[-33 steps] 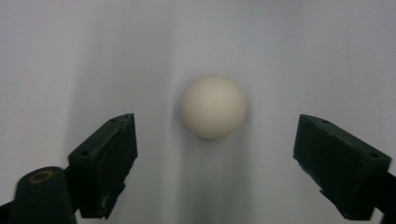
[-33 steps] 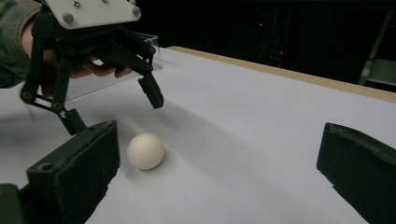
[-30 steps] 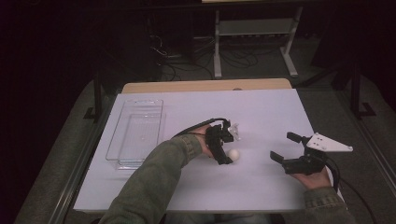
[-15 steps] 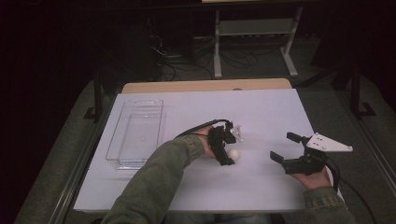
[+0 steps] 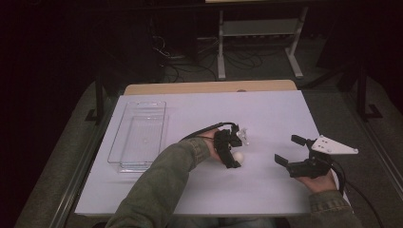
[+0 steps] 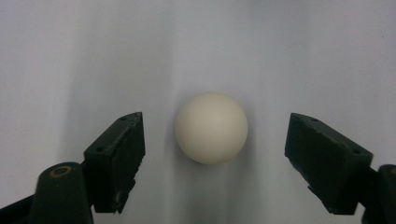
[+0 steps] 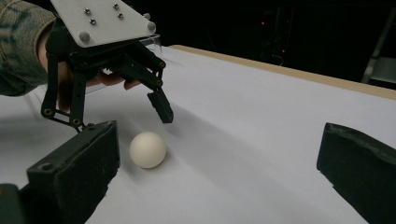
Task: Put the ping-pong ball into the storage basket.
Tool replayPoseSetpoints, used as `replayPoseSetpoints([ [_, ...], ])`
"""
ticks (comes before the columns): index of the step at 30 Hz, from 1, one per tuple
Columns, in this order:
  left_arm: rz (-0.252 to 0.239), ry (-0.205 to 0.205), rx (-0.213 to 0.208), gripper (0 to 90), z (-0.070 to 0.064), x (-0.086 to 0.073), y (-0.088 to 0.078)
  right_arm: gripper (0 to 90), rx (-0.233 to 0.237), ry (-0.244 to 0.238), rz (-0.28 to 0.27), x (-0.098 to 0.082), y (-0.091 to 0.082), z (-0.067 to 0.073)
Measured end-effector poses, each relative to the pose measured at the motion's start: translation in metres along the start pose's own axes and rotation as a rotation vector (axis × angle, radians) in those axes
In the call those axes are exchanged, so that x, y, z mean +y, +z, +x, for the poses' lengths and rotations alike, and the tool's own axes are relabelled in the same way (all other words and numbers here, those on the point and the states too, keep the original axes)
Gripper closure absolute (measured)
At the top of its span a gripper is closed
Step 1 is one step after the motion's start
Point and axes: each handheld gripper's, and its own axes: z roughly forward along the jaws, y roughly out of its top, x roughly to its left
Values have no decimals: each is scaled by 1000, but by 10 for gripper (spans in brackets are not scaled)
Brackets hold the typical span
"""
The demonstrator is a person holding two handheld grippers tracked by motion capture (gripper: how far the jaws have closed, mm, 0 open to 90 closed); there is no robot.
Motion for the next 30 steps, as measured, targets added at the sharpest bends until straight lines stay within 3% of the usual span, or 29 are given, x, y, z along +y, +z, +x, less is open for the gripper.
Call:
replayPoseSetpoints([
  [10, 3, 8, -33, 366, 0, 2, 9, 0, -3, -1, 2, 0, 0, 0],
  [21, 9, 13, 0, 485, 2, 1, 11, 0, 1, -4, 5, 0, 1, 1],
  [24, 30, 30, 20, 497, 0, 1, 14, 0, 0, -5, 6, 0, 1, 1],
  [30, 28, 30, 19, 501, -1, 2, 14, 0, 0, -8, 8, 0, 1, 1],
])
